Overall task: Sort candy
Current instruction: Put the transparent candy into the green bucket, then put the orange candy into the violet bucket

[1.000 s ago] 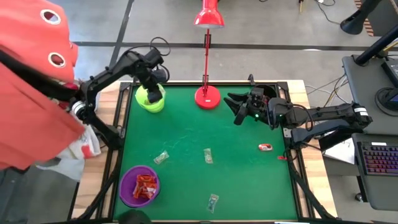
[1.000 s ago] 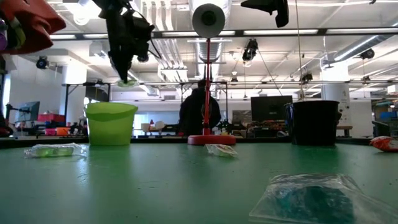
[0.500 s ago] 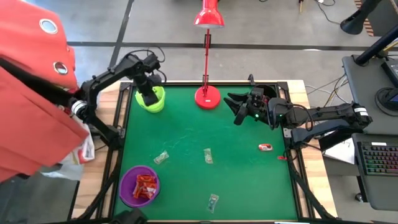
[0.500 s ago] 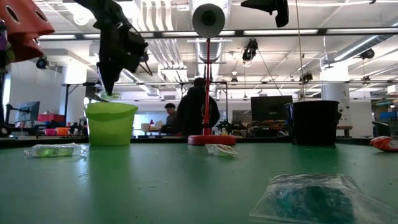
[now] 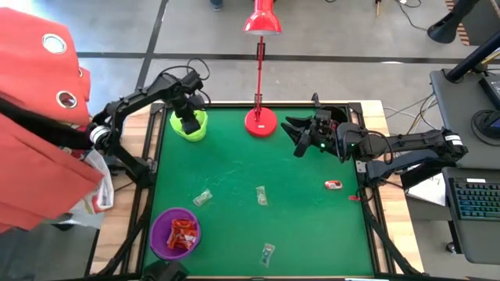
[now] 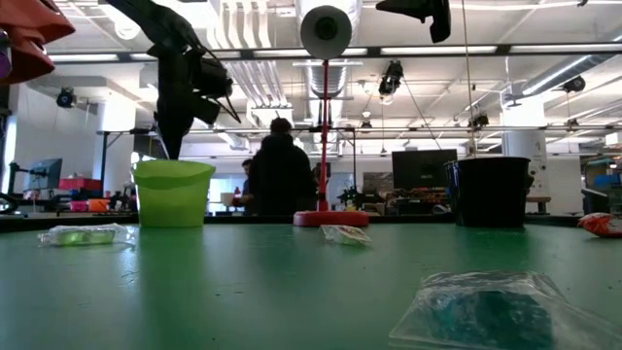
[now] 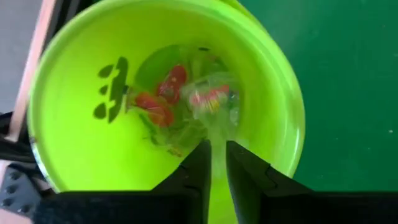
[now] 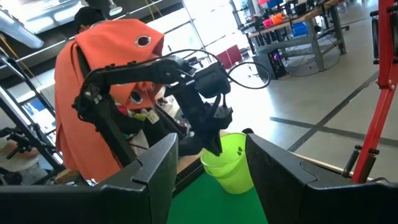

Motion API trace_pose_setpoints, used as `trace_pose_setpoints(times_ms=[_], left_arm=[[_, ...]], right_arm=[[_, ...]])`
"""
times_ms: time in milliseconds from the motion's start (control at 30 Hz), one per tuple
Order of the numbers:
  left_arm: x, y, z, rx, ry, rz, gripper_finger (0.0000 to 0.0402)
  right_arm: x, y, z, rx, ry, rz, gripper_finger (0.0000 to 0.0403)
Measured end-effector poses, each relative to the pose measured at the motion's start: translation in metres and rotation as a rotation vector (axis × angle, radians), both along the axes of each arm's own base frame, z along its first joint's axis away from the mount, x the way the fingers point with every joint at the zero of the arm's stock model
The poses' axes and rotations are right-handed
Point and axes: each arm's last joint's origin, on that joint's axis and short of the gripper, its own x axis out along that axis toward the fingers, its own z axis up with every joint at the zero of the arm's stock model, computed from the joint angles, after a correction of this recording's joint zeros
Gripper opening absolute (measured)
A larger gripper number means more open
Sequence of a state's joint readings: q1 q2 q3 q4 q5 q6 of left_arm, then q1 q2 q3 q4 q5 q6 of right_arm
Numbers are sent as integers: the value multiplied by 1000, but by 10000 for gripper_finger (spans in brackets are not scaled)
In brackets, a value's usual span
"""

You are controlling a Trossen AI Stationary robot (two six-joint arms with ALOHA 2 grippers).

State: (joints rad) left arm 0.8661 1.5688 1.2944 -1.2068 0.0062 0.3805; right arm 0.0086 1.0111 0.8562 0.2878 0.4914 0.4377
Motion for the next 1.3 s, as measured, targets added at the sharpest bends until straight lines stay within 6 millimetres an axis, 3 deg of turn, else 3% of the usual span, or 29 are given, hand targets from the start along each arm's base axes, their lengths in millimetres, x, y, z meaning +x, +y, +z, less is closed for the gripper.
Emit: trace_pose_setpoints(times_ms=[233, 433, 867, 1033, 1300], left_arm=[[2, 2, 13, 25, -14, 16, 88], [1, -1, 35, -7, -28, 35, 103], [15, -12, 80, 5, -174, -26, 102], [15, -12, 83, 17, -184, -26, 102], [15, -12, 80, 8, -175, -25, 102]], right_arm=[[1, 2, -3, -3, 30, 75, 183], [-4, 6, -11, 5, 156, 237, 183], [-49, 6, -69, 257, 847, 154, 183], [-64, 7, -81, 318, 1045, 145, 183], [-75, 11, -87, 379, 1196, 267, 183]])
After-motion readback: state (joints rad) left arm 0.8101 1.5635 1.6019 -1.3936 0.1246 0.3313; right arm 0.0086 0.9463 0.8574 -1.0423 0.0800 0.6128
